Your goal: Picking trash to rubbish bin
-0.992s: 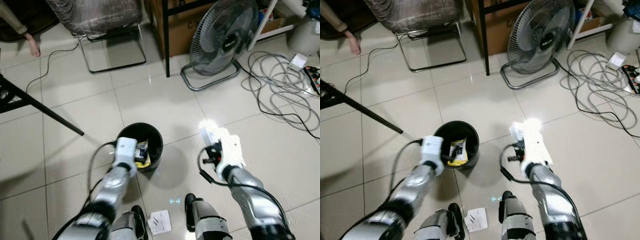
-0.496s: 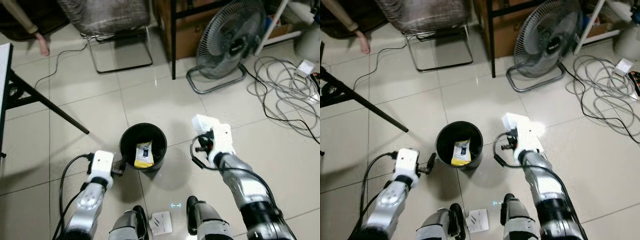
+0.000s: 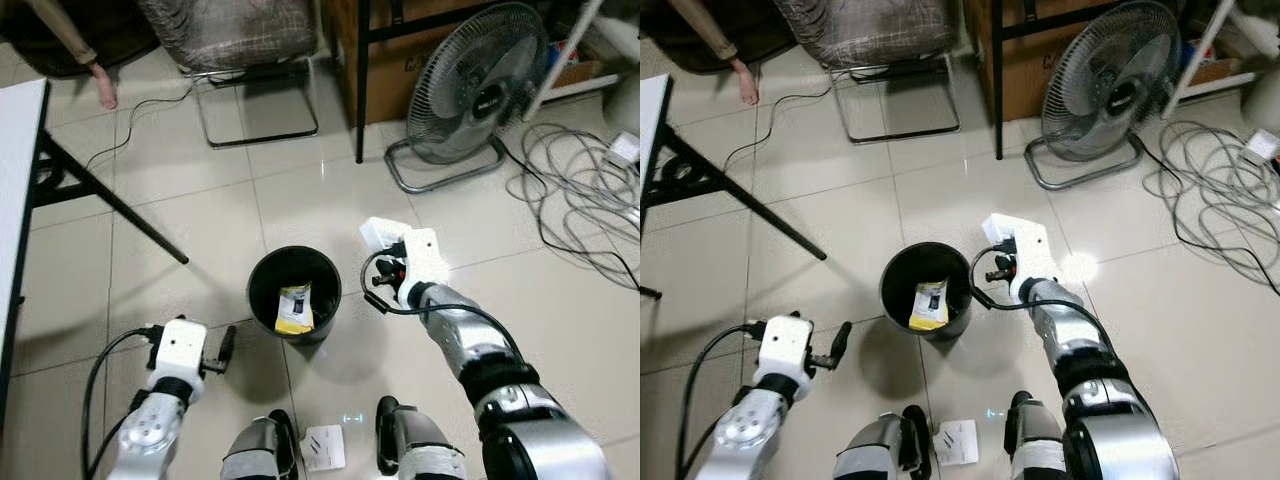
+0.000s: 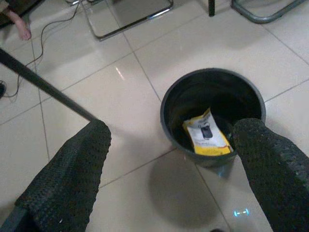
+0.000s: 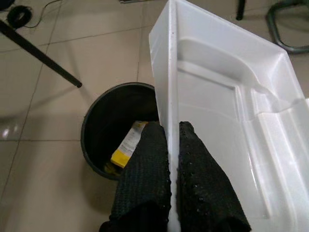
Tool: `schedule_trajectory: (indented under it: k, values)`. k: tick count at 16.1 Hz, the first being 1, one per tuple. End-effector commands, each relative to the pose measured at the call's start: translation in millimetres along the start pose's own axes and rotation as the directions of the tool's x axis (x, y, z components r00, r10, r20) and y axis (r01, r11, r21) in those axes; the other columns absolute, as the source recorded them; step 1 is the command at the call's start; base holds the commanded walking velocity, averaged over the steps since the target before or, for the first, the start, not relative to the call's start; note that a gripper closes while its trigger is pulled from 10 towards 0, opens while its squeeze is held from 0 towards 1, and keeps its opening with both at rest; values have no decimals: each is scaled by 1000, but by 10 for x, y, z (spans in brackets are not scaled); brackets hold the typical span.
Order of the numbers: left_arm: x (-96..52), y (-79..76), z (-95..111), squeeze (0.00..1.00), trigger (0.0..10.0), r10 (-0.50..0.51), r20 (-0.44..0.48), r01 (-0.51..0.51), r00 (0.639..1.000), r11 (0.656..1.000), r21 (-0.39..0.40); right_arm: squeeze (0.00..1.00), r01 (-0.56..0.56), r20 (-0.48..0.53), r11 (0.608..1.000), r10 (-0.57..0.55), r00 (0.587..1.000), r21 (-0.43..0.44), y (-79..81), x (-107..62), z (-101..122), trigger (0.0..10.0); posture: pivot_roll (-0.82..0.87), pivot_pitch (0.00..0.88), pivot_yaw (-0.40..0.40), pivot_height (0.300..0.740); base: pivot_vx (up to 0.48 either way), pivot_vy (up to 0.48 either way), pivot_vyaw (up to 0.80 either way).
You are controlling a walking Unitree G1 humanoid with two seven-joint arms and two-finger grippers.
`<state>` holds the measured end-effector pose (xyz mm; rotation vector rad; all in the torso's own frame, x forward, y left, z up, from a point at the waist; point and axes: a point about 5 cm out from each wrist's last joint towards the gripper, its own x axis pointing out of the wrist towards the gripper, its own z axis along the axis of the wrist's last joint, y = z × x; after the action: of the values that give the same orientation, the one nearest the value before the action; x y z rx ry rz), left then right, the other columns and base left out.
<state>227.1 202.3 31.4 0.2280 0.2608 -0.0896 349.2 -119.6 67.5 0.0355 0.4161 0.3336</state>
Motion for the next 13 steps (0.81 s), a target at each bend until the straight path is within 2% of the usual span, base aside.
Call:
schedule_trajectory:
  k: [1,3,6,10,13]
  values:
    - [-64,10,-52,0,10000,-18,-40,18,999,1000,-8,0,-34,-26,999,34,999,-5,85,25,-78,10000,14,281,107,740,0,0,0]
    - [-119,-28,-22,0,10000,-82,-51,80,995,996,-42,0,-46,-28,999,46,999,-14,142,64,-56,10000,28,287,111,740,0,0,0]
    - [-171,-49,4,0,10000,-148,-85,146,985,989,-23,0,-67,-39,998,67,997,-10,198,97,-54,10000,41,295,115,740,0,0,0]
    - [-337,-70,36,0,10000,-274,-140,275,952,961,-9,0,-92,-64,996,92,994,3,300,120,-111,10000,89,306,142,740,0,0,0]
    - [-428,-22,5,0,10000,-293,-179,297,939,955,-6,0,-121,-78,992,123,989,28,400,133,-158,10000,104,316,156,740,0,0,0]
